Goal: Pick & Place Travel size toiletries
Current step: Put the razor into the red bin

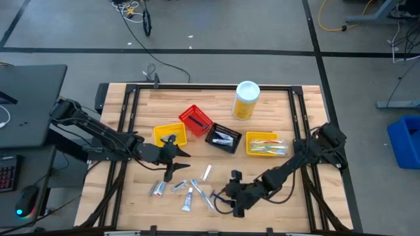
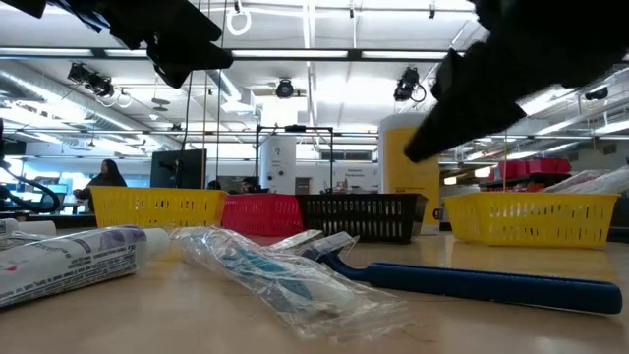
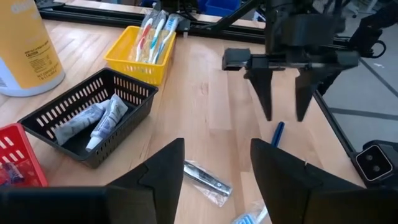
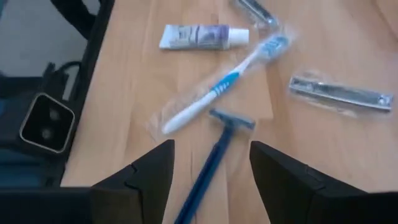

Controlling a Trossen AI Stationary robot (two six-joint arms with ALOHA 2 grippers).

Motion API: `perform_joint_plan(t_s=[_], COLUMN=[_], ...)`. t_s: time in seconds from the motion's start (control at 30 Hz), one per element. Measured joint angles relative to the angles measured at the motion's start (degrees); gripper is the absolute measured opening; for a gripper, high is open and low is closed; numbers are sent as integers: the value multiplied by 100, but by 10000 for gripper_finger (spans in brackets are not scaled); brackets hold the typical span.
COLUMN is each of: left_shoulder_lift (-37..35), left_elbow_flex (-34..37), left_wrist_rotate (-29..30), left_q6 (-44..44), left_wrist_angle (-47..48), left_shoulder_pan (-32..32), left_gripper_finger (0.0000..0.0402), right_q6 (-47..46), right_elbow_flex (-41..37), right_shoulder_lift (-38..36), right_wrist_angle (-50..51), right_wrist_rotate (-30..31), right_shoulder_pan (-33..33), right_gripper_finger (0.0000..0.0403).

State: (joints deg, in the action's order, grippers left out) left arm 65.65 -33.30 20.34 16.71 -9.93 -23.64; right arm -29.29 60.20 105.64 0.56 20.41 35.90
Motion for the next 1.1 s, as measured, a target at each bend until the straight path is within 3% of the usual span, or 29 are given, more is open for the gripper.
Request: perform_joint_plan(t_s=[0.37, 0.67, 0.93, 1.1], left_shoulder_lift=[2, 4, 4, 4], left_elbow_flex=[4, 4, 4, 4], left_wrist_rotate=[-4, -24, -24, -24], left_q6=[0, 0, 0, 0], left_wrist_angle=[7, 11, 13, 13], left_shoulder_pan=[-4, -4, -4, -4], left_gripper_finger=[194, 194, 194, 194], right_q6=[-328, -346, -345, -190], right_elbow_flex=[-1, 103, 140, 210], right_shoulder_lift=[894, 933, 887, 897], right_wrist_angle=[-454, -312, 74, 261], right_wrist_rotate=[54, -87, -896, -1011], right_shoulder_pan=[60, -27, -372, -451], right_gripper_finger=[204, 193, 146, 122])
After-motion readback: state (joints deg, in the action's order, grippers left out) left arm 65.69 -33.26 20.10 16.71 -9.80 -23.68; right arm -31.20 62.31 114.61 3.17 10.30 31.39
